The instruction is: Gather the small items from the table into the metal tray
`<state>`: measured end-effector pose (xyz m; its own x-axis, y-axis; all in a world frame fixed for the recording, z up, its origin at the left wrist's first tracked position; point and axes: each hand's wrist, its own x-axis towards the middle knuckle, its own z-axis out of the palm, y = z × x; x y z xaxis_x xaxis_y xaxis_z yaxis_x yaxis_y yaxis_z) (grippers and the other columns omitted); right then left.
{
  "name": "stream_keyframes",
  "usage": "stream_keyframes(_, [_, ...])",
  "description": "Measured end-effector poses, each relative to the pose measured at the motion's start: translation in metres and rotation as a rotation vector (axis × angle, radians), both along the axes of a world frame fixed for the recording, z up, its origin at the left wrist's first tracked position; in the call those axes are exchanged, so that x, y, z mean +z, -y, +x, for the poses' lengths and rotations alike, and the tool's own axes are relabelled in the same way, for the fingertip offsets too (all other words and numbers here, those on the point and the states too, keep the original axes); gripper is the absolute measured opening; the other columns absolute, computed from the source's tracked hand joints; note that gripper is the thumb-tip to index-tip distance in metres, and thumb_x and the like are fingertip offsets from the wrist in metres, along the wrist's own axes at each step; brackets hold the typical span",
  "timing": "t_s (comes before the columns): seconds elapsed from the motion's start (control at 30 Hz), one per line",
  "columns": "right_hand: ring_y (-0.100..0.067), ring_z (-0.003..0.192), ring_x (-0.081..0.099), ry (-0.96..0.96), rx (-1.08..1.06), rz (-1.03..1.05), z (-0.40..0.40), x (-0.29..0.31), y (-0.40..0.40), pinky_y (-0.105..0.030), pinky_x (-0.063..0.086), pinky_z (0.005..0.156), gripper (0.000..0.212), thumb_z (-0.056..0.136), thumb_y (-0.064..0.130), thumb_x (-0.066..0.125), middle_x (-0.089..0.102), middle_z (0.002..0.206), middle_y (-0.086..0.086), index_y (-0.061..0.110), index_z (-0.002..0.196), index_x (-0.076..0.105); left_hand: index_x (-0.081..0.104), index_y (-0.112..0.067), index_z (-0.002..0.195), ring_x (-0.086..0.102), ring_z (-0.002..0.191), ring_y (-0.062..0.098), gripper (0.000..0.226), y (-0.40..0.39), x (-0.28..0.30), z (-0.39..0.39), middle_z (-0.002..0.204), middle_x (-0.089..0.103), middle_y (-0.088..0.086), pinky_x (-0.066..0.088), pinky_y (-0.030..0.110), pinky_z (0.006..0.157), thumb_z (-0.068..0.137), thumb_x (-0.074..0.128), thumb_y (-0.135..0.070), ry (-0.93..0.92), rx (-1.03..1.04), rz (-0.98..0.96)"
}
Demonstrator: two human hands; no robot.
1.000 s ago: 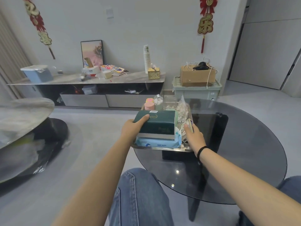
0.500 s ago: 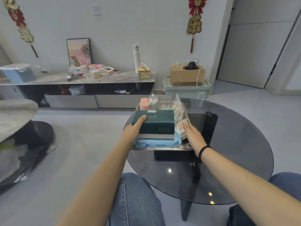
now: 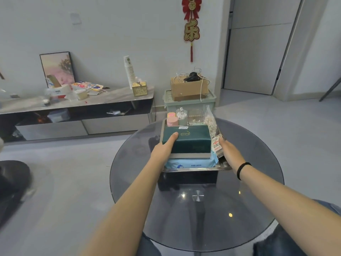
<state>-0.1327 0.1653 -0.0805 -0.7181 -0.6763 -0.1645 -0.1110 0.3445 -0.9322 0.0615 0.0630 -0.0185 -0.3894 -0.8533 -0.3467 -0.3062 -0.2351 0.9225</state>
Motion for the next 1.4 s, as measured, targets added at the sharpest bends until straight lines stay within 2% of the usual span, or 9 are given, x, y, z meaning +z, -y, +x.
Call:
stream_keyframes(0.23, [-0.029,0.096,0.064,0.015,-0.060,0.050,-0.038,0.013,-0.025,-0.040,0.051,0.079,0.055,0.094,0.057,0.023,0.068,0.105,-0.008,0.019,0.113,0.058,0.039,-0.012,0.140,0.047,0.126,0.031,0.099,-0.023,0.004,-0.044,0.141,0.048,0.009,0.038,0.049,0.108,0.067,0.052,-0.077,0.040,-0.065,-0.039])
stream_keyframes(0.4, [-0.027,0.097,0.062,0.015,-0.077,0.048,-0.053,0.017,-0.036,-0.035,0.049,0.077,0.057,0.096,0.053,0.021,0.065,0.112,-0.010,0.015,0.123,0.055,0.041,-0.010,0.137,0.049,0.121,0.030,0.083,-0.035,0.006,-0.062,0.137,0.050,0.010,0.040,0.045,0.106,0.078,0.051,-0.068,0.051,-0.090,-0.047])
stream_keyframes(0.6, [-0.028,0.097,0.063,0.058,-0.112,0.042,-0.063,0.016,-0.044,-0.035,0.048,0.077,0.058,0.096,0.053,0.022,0.065,0.110,-0.011,0.015,0.124,0.055,0.038,-0.013,0.138,0.048,0.124,0.030,0.086,-0.048,0.009,-0.075,0.139,0.048,0.010,0.038,0.049,0.108,0.076,0.050,-0.071,0.022,-0.093,-0.021])
stream_keyframes(0.77, [-0.027,0.096,0.064,0.069,-0.114,0.055,-0.063,0.019,-0.049,-0.040,0.052,0.085,0.060,0.093,0.059,0.021,0.066,0.106,-0.008,0.021,0.123,0.055,0.036,-0.017,0.141,0.041,0.131,0.033,0.113,-0.056,0.004,-0.083,0.143,0.044,0.010,0.033,0.051,0.110,0.051,0.041,-0.084,0.026,-0.059,-0.044])
stream_keyframes(0.93, [-0.026,0.079,0.060,0.074,-0.100,0.094,-0.057,0.029,-0.054,-0.028,0.046,0.059,0.058,0.094,0.057,0.020,0.066,0.089,-0.008,0.018,0.114,0.057,0.032,-0.018,0.143,0.036,0.135,0.034,0.103,-0.059,0.003,-0.081,0.147,0.038,0.012,0.030,0.053,0.112,0.064,0.039,-0.083,0.005,-0.058,-0.053])
stream_keyframes(1.07, [-0.028,0.098,0.059,-0.131,-0.071,0.124,-0.059,0.043,-0.048,-0.042,0.043,0.090,0.048,0.088,0.064,0.014,0.065,0.103,-0.008,0.040,0.094,0.055,0.036,-0.019,0.143,0.038,0.136,0.034,0.123,-0.050,0.008,-0.078,0.147,0.042,0.013,0.028,0.055,0.113,0.048,0.022,-0.095,0.004,-0.062,-0.087])
stream_keyframes(1.17, [-0.029,0.124,0.047,-0.217,-0.022,0.120,-0.069,0.057,-0.028,-0.052,0.036,0.104,0.060,0.074,0.078,0.013,0.057,0.129,-0.003,0.051,0.109,0.054,0.044,-0.015,0.139,0.045,0.130,0.032,0.089,-0.028,0.024,-0.078,0.144,0.047,0.012,0.033,0.048,0.110,0.082,0.018,-0.078,0.008,-0.048,-0.174])
stream_keyframes(1.27, [-0.024,0.135,0.038,-0.210,0.052,-0.010,-0.080,0.078,0.007,-0.046,0.029,0.112,0.059,0.088,0.064,0.024,0.045,0.145,-0.002,0.035,0.133,0.047,0.044,-0.011,0.137,0.043,0.130,0.030,0.068,0.016,0.026,-0.100,0.144,0.046,0.012,0.033,0.042,0.105,0.095,0.020,-0.059,0.047,-0.072,-0.298])
stream_keyframes(1.4, [-0.015,0.135,0.039,-0.239,0.123,-0.091,-0.102,0.090,0.056,-0.029,0.028,0.104,0.048,0.095,0.049,0.034,0.046,0.145,0.005,0.027,0.136,0.048,0.046,-0.011,0.136,0.047,0.120,0.026,0.065,0.061,0.038,-0.137,0.141,0.049,0.011,0.032,0.038,0.102,0.095,0.024,-0.056,0.110,-0.072,-0.393])
